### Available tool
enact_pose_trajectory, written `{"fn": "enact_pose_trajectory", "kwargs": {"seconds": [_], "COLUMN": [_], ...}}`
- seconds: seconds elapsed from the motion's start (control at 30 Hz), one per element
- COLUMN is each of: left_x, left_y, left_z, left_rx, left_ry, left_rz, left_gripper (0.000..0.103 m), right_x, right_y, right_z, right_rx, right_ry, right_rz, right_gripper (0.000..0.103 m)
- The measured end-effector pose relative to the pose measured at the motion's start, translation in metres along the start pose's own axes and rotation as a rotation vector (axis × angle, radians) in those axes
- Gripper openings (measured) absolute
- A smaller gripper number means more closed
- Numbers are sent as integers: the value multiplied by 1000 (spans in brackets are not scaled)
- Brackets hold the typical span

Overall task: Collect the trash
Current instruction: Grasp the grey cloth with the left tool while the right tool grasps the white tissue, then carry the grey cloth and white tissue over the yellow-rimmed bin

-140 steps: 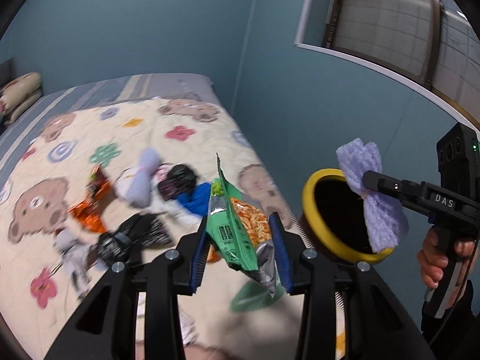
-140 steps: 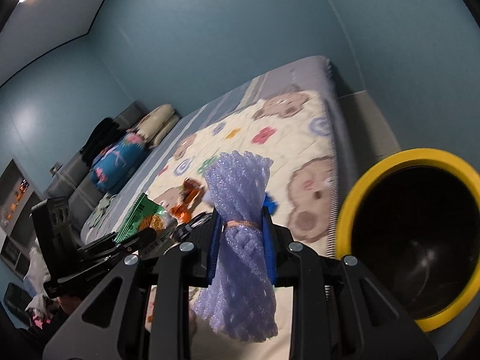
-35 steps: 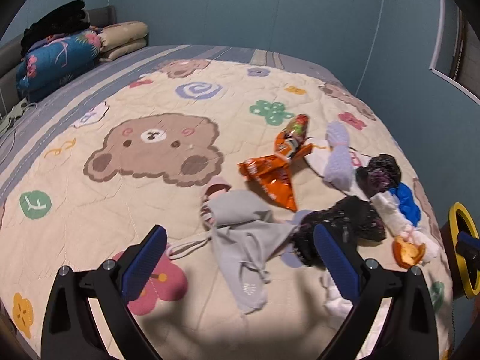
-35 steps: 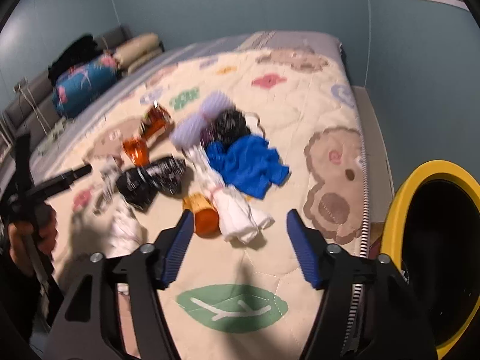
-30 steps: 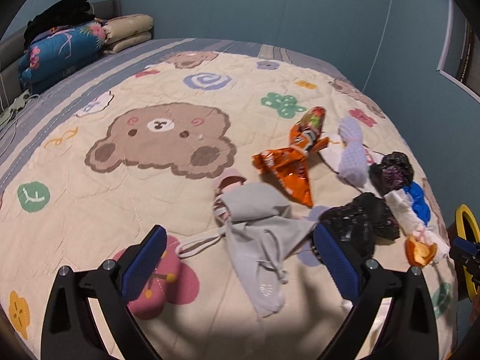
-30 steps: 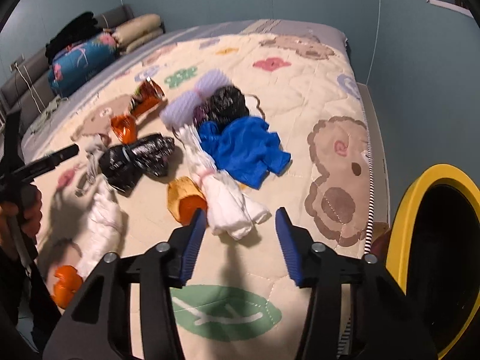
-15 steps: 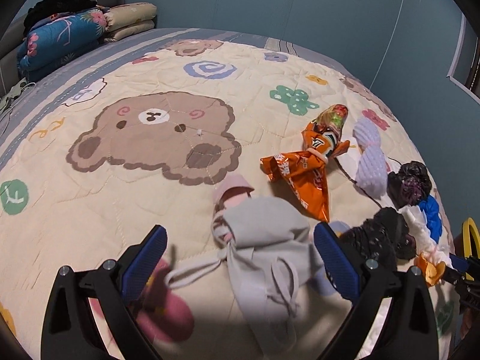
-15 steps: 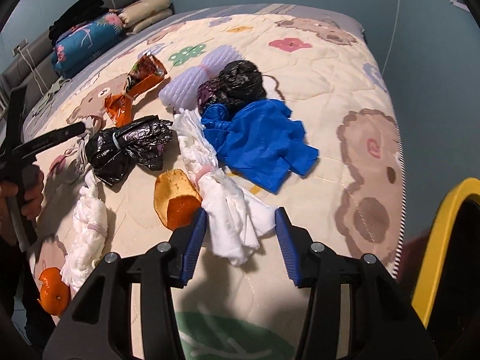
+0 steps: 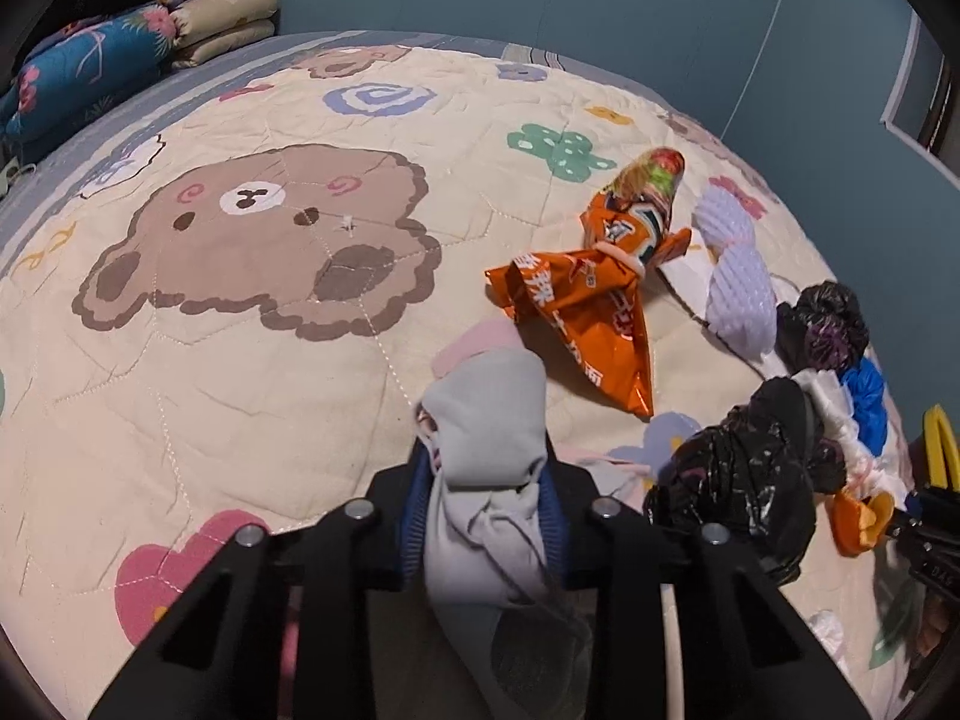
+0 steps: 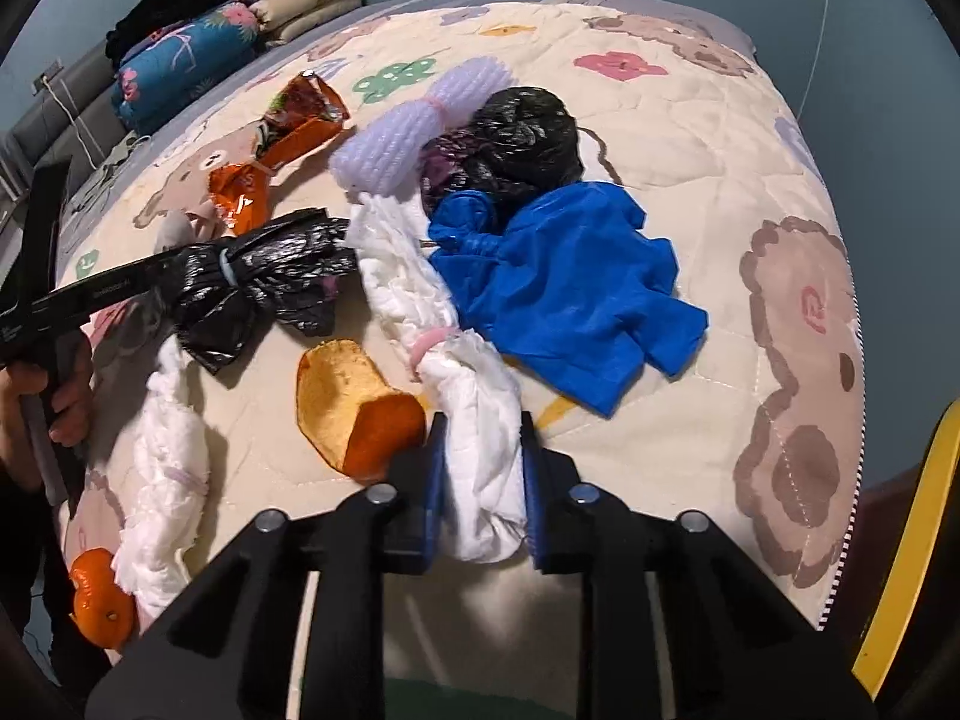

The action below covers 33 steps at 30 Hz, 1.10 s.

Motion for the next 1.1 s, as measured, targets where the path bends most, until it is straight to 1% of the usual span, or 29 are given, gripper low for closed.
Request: {"fn": "enact_pose_trajectory", "kwargs": {"seconds": [0.17, 0.33, 0.57, 0.97, 1.1], "left_x": [3, 6, 11, 12, 12], "left_y": [0, 2, 1, 9, 16], "left_z": [-9, -27, -56, -96, -108], "left_rx": [-19, -29, -28, -2, 2], "left_ry": [18, 46, 86, 125, 131], "left_rz": [-15, -7, -20, 9, 18], "left_gripper": [25, 24, 24, 24, 24], "right_x": [1, 0, 0, -14, -19], "right_y": [-6, -11, -14, -5, 0], "right_z": [-11, -38, -86, -132, -146], "right_rx": [24, 69, 73, 67, 83], "right_ry": [28, 72, 149, 207, 220], "right_rz": [10, 40, 42, 90, 120], "right_gripper": [16, 16, 16, 16, 16]}}
Point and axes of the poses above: each gripper's, at about its wrist camera, not at the fingertips, and z roughly the way its jaws point, y to its right, x to its top, the point moved 10 cm from there along z, roughly the way its jaws point, and after that the axes turned 2 degrees about -y, right-handed, at the moved point
